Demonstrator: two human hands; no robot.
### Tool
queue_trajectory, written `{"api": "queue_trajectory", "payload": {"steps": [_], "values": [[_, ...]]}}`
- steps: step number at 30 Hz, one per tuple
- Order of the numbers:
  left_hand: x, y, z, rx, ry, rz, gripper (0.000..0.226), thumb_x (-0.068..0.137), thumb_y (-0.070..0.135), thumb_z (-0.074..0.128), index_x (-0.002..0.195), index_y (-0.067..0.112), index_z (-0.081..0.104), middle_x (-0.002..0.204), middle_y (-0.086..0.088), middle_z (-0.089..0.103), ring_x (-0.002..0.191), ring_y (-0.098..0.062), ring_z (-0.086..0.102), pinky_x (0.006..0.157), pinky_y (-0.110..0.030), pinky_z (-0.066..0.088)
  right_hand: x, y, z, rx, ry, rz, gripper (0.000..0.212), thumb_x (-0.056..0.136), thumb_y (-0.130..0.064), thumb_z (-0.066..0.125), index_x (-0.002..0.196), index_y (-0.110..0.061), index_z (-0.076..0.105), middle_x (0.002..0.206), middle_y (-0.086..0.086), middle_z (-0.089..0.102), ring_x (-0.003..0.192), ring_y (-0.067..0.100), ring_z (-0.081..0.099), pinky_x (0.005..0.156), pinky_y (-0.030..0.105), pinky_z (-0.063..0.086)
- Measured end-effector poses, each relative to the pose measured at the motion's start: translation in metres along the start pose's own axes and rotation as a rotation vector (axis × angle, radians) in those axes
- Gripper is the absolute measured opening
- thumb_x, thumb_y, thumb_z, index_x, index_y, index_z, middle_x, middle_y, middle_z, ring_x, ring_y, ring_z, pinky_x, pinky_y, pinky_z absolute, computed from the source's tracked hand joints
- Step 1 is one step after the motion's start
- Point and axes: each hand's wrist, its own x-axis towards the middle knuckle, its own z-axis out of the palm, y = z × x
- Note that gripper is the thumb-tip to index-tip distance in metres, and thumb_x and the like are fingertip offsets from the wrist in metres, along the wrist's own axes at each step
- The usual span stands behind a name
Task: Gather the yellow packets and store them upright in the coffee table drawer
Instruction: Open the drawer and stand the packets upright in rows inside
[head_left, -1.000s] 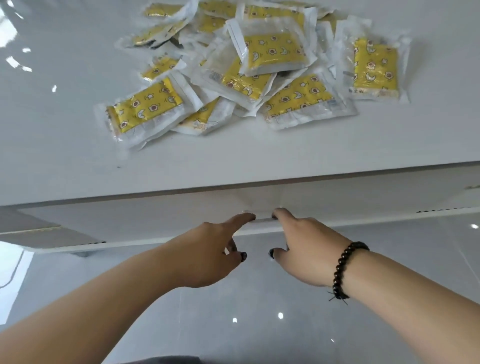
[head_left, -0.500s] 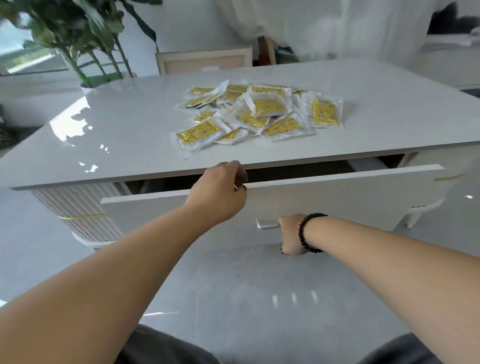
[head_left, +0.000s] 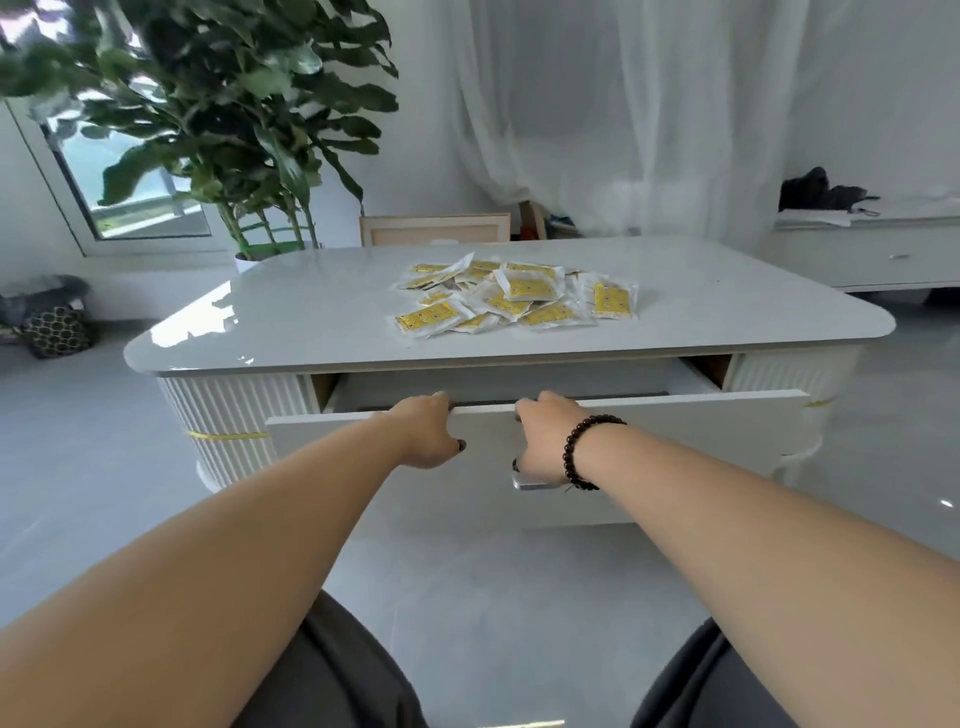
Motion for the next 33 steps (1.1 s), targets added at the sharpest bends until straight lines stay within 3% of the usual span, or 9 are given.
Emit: {"api": "queue_trajectory", "payload": {"steps": [3, 7, 12, 17, 21, 24, 28, 31, 33], "values": [[-0.016, 0.003, -0.003, 0.1, -0.035, 0.011, 0.054, 0.091, 0.044, 0.055, 0.136, 0.017, 0.041, 0.136, -0.004, 0.05, 0.121, -0.028, 0.05, 0.1, -0.042, 0.042, -0.013, 0.005, 0.004, 0.027, 0.027, -0.041, 0.047, 0.087, -0.025, 0.056, 0.131, -0.014, 0.043, 0.127, 0.007, 0.038, 0.11, 0.028, 0.049, 0.083, 0.037, 0.052], [-0.033, 0.023, -0.017, 0.265, -0.102, 0.042, 0.049, 0.092, 0.041, 0.058, 0.129, 0.01, 0.051, 0.127, -0.008, 0.056, 0.115, -0.028, 0.054, 0.092, -0.034, 0.045, -0.024, 0.016, 0.009, -0.075, 0.022, -0.035, 0.05, 0.089, -0.028, 0.055, 0.135, -0.017, 0.04, 0.132, 0.006, 0.039, 0.115, 0.027, 0.047, 0.088, 0.037, 0.049], [-0.046, 0.035, -0.013, 0.394, -0.086, 0.045, 0.033, 0.094, 0.027, 0.054, 0.122, 0.009, 0.055, 0.109, -0.007, 0.055, 0.093, -0.026, 0.054, 0.077, -0.032, 0.045, -0.026, 0.026, 0.004, -0.116, -0.044, -0.01, 0.045, 0.09, -0.025, 0.055, 0.132, -0.014, 0.045, 0.126, 0.007, 0.05, 0.108, 0.025, 0.055, 0.073, 0.03, 0.048], [-0.047, 0.038, -0.02, 0.411, -0.112, 0.09, 0.04, 0.093, 0.034, 0.061, 0.118, 0.004, 0.06, 0.12, -0.012, 0.061, 0.11, -0.028, 0.057, 0.087, -0.034, 0.047, -0.016, 0.025, -0.003, -0.17, -0.073, 0.003, 0.034, 0.09, -0.023, 0.056, 0.122, -0.012, 0.061, 0.12, 0.006, 0.063, 0.101, 0.023, 0.063, 0.078, 0.03, 0.054], [-0.042, 0.036, -0.025, 0.443, -0.136, 0.106, 0.045, 0.089, 0.039, 0.065, 0.12, 0.007, 0.063, 0.116, -0.007, 0.062, 0.105, -0.025, 0.056, 0.09, -0.033, 0.048, -0.013, 0.018, -0.009, -0.206, -0.114, -0.003, 0.033, 0.091, -0.027, 0.057, 0.119, -0.011, 0.062, 0.118, 0.006, 0.065, 0.1, 0.022, 0.063, 0.081, 0.029, 0.051], [-0.036, 0.036, -0.028, 0.401, -0.152, 0.112, 0.041, 0.088, 0.04, 0.066, 0.113, 0.008, 0.065, 0.099, -0.004, 0.06, 0.098, -0.024, 0.059, 0.089, -0.035, 0.052, -0.007, 0.015, -0.013, -0.24, -0.135, -0.007, 0.035, 0.092, -0.031, 0.056, 0.121, -0.011, 0.062, 0.121, 0.005, 0.063, 0.108, 0.022, 0.062, 0.085, 0.027, 0.05], [-0.023, 0.025, -0.035, 0.175, -0.203, 0.088, 0.038, 0.091, 0.039, 0.061, 0.109, 0.006, 0.067, 0.096, -0.004, 0.072, 0.087, -0.021, 0.071, 0.069, -0.027, 0.052, 0.004, 0.015, -0.019, -0.16, -0.168, 0.003, 0.038, 0.087, -0.04, 0.059, 0.114, -0.015, 0.066, 0.115, 0.001, 0.066, 0.101, 0.019, 0.063, 0.088, 0.03, 0.054], [-0.009, 0.012, -0.04, -0.012, -0.204, 0.067, 0.036, 0.093, 0.035, 0.056, 0.111, 0.005, 0.064, 0.101, -0.004, 0.073, 0.089, -0.019, 0.074, 0.08, -0.034, 0.057, 0.016, 0.013, -0.025, 0.102, -0.165, 0.002, 0.031, 0.088, -0.034, 0.061, 0.108, -0.012, 0.068, 0.103, 0.003, 0.07, 0.081, 0.017, 0.065, 0.065, 0.025, 0.051], [0.003, 0.003, -0.046, -0.016, -0.142, 0.06, 0.035, 0.093, 0.036, 0.057, 0.109, 0.006, 0.064, 0.098, -0.004, 0.073, 0.088, -0.019, 0.074, 0.081, -0.035, 0.057, 0.028, 0.009, -0.028, 0.173, -0.142, 0.01, 0.027, 0.088, -0.031, 0.061, 0.105, -0.01, 0.069, 0.097, 0.003, 0.072, 0.079, 0.018, 0.069, 0.06, 0.024, 0.049]]}}
